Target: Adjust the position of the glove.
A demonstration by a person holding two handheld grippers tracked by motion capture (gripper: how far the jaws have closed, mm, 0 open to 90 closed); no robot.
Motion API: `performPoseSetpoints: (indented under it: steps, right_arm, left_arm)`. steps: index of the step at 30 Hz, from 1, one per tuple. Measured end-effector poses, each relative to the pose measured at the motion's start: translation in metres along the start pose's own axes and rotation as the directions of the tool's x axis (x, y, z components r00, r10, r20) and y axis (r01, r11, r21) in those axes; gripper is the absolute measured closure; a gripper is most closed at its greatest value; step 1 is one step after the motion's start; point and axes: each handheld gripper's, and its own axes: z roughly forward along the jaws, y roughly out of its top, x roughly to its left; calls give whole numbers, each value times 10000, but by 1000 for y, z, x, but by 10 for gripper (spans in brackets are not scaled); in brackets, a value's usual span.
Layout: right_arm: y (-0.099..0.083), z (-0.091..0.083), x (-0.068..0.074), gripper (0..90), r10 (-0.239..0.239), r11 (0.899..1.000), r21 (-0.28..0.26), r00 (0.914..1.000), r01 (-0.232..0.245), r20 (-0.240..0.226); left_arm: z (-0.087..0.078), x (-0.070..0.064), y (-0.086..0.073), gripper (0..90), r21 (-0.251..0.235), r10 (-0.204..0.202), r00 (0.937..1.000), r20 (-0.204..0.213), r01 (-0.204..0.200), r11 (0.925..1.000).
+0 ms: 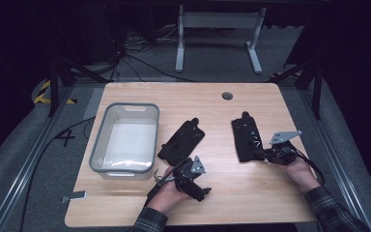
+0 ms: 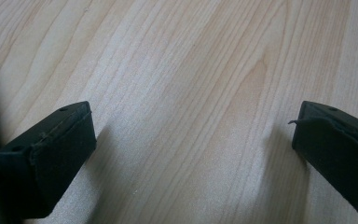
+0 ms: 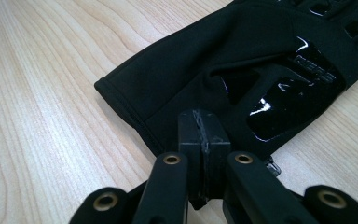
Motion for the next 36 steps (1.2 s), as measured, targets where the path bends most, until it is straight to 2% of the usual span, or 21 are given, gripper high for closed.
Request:
performPoseSetpoints:
  steps: [10, 14, 19, 31, 36]
  right_arm:
    - [-5, -5, 4, 896, -11, 10000, 49, 9997, 12, -235]
    - [-7, -8, 8, 896, -170, 9997, 143, 9995, 173, -259]
    - [-11, -12, 13, 895, -194, 9996, 212, 9986, 204, -493]
    - [-19, -20, 28, 895, -248, 9988, 407, 9949, 289, -974]
    - [-24, -25, 40, 895, -363, 9983, 419, 9928, 413, -1142]
  left_arm:
    - [0, 0, 0, 0, 10, -20, 10000, -12, 20, 10000]
    - [0, 0, 0, 0, 11, -21, 10000, -13, 21, 10000]
    - [0, 0, 0, 0, 9, -25, 10000, -15, 25, 10000]
    - [1, 0, 0, 0, -9, -20, 10000, -14, 20, 10000]
    - [0, 0, 1, 0, -6, -27, 10000, -24, 26, 10000]
